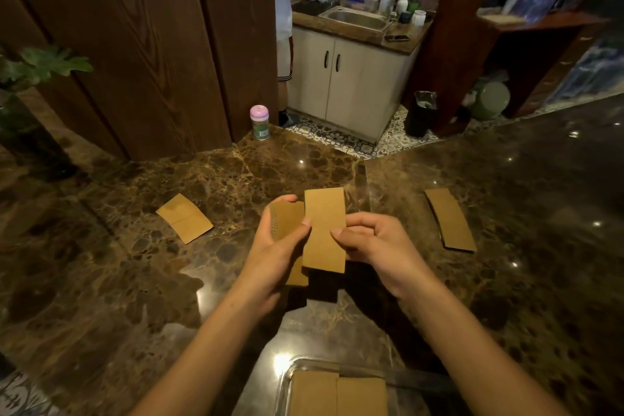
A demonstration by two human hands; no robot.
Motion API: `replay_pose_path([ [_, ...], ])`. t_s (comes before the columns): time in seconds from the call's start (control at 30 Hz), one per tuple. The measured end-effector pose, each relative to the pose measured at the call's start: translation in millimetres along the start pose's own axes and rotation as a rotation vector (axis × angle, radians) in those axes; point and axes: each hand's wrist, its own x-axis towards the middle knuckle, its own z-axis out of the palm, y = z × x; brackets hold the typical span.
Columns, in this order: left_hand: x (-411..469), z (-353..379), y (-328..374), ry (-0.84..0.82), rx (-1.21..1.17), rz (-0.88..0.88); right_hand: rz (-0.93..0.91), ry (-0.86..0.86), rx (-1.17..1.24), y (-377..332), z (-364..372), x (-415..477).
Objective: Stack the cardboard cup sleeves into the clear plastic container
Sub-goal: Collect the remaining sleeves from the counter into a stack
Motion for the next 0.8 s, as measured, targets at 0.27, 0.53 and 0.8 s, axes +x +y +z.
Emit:
replay_pose_path([
  [0.27, -8.7, 1.5, 2.5, -0.033, -0.009, 0.01, -0.159, -0.006, -0.369, 4.3, 26.0, -5.1],
  [0.53, -7.7, -26.0, 9.6, 0.005, 0.117, 0.098, -0.254, 0.053, -0.61, 2.1, 54.0, -1.7],
  [0.8, 1.3, -99.2, 10.3, 0.298, 0.334, 0.142, -0.209, -0.041, -0.802, 8.5, 100.1, 33.6],
])
